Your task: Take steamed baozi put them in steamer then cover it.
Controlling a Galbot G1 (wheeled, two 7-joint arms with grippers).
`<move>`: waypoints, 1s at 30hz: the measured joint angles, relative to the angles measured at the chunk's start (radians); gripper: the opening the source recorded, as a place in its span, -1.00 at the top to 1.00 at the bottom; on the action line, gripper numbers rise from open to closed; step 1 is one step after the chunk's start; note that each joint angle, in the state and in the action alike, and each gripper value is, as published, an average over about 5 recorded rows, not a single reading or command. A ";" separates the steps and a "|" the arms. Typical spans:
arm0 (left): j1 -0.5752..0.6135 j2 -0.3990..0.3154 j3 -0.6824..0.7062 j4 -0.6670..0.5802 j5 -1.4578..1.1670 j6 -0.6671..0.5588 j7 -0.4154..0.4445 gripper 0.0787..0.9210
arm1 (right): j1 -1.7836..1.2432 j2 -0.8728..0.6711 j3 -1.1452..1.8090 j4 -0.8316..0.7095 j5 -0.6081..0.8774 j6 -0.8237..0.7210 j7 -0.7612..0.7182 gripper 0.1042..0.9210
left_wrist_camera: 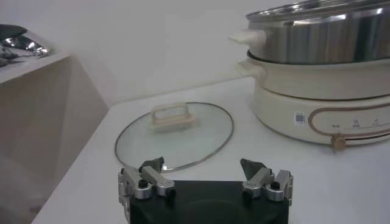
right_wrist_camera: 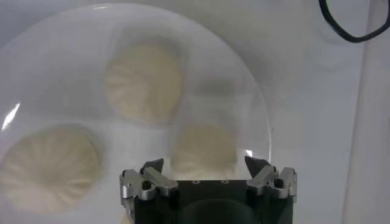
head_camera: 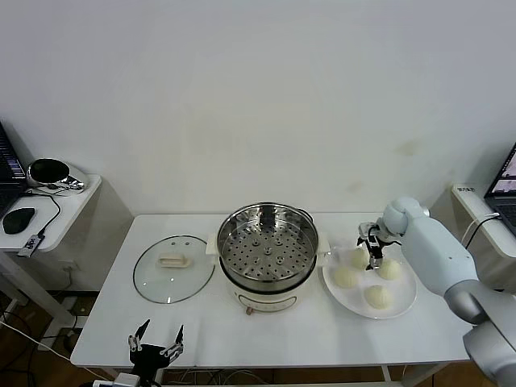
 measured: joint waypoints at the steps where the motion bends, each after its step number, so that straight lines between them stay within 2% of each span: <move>1: 0.000 0.000 0.000 0.000 0.000 0.000 0.000 -0.77 | 0.000 0.000 0.001 -0.002 0.000 -0.001 0.001 -0.74; 7: 0.000 0.003 0.004 0.002 0.002 0.000 0.000 -0.77 | 0.001 -0.003 0.002 -0.010 0.005 -0.001 0.003 -0.49; 14: 0.000 0.005 0.004 0.005 0.003 0.000 -0.002 -0.77 | 0.001 -0.011 0.004 -0.006 0.022 -0.008 0.004 -0.35; 23: 0.000 0.006 0.010 0.004 0.004 0.000 -0.005 -0.77 | 0.023 -0.043 -0.015 0.035 0.072 -0.026 -0.008 -0.30; 30: -0.008 0.013 0.016 -0.009 0.003 0.003 -0.006 -0.77 | 0.082 -0.091 -0.070 0.104 0.175 -0.057 -0.033 -0.30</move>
